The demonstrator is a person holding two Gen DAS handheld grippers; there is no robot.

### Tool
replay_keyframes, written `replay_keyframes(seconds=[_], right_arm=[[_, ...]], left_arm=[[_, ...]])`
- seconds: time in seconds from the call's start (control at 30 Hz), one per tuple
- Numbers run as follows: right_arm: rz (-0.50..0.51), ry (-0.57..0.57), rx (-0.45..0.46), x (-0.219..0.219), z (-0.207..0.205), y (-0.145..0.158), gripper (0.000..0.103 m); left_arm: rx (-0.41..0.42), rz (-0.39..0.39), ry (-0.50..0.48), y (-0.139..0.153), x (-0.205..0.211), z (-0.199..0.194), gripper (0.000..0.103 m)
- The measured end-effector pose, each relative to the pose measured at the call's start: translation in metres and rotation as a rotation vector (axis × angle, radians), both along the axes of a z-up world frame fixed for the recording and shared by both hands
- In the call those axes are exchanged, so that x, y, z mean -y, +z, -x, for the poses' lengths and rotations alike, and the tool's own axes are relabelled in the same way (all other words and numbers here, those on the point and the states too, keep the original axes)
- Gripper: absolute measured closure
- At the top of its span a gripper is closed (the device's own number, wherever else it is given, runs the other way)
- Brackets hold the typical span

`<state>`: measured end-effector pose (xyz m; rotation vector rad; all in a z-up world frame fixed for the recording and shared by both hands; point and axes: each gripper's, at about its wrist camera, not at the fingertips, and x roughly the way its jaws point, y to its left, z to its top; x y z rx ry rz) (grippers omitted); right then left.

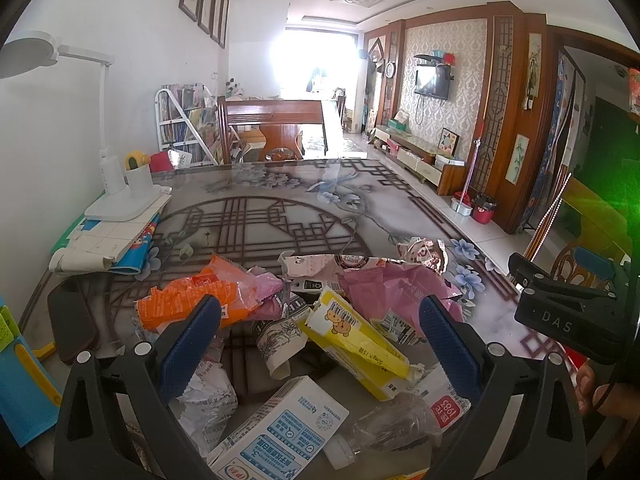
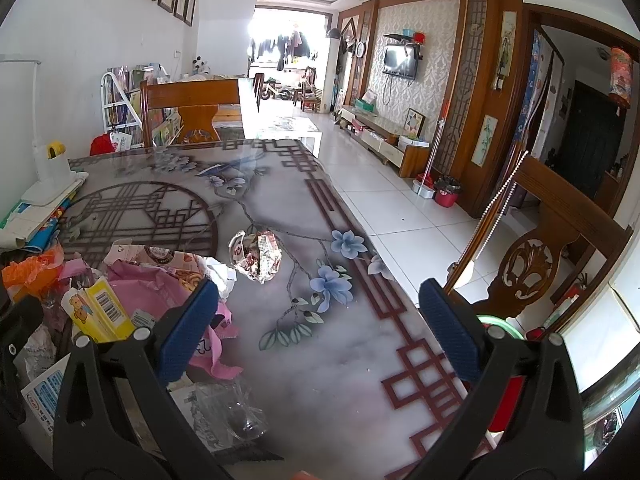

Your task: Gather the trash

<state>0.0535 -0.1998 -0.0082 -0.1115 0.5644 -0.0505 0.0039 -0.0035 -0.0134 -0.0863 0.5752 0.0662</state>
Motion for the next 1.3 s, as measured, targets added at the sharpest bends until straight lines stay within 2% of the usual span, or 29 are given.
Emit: replay_keyframes(seconds=[0.27,0.33,0.47,0.57,0.67,0.7,0.8,0.9,1.0,1.07,1.1,1.17,1.23,1.3], right_arm=[[0.003,0.014,0.0,0.002,0.001,-0.002,0.004],[0.011,0.017,0.002,0.0,0.001,-0.002,0.004],[-0.01,0.024,-0.011,0.004,0.002,-0.001,0.004],[-0.014,0.034,-0.015,0.0,0.002,0.001,0.004],[-0.014,0.052,-0.016,-0.006,0.002,0.003,0.004],[-0.005,0.06,-0.013,-0.007,0.003,0.003,0.004],[0.006,0.072,-0.023,-0.009,0.004,0.002,0.004],[-0.033,0.09,-0.061,-0.005,0.0,-0.001,0.004],[-0.123,0.108,-0.142,0.001,-0.006,-0.005,0.004],[-0.197,0.123,-0.201,0.006,-0.01,-0.01,0.004],[-0.243,0.131,-0.234,0.009,-0.011,-0.013,0.004],[-0.362,0.137,-0.315,0.016,-0.014,-0.022,0.004],[-0.486,0.136,-0.399,0.022,-0.018,-0.033,0.004],[-0.6,0.139,-0.477,0.027,-0.021,-0.044,0.004]], left_arm=[[-0.011,-0.03,0.034,0.001,-0.009,0.009,0.008],[-0.02,-0.03,0.077,0.001,-0.021,0.02,0.008],[-0.092,-0.054,0.237,-0.011,-0.057,0.048,0.008],[-0.185,0.008,0.391,-0.031,-0.09,0.066,0.009],[-0.263,0.165,0.519,-0.05,-0.123,0.075,0.009],[-0.283,0.186,0.54,-0.055,-0.127,0.075,0.009],[-0.323,0.152,0.54,-0.066,-0.127,0.069,0.009],[-0.365,0.231,0.523,-0.078,-0.131,0.064,0.013],[-0.369,0.228,0.527,-0.086,-0.136,0.059,0.028],[-0.356,0.204,0.51,-0.085,-0.132,0.057,0.053],[-0.343,0.193,0.49,-0.083,-0.129,0.056,0.059],[-0.319,0.184,0.439,-0.078,-0.121,0.054,0.084],[-0.311,0.173,0.381,-0.075,-0.113,0.049,0.098],[-0.315,0.16,0.358,-0.073,-0.109,0.046,0.099]])
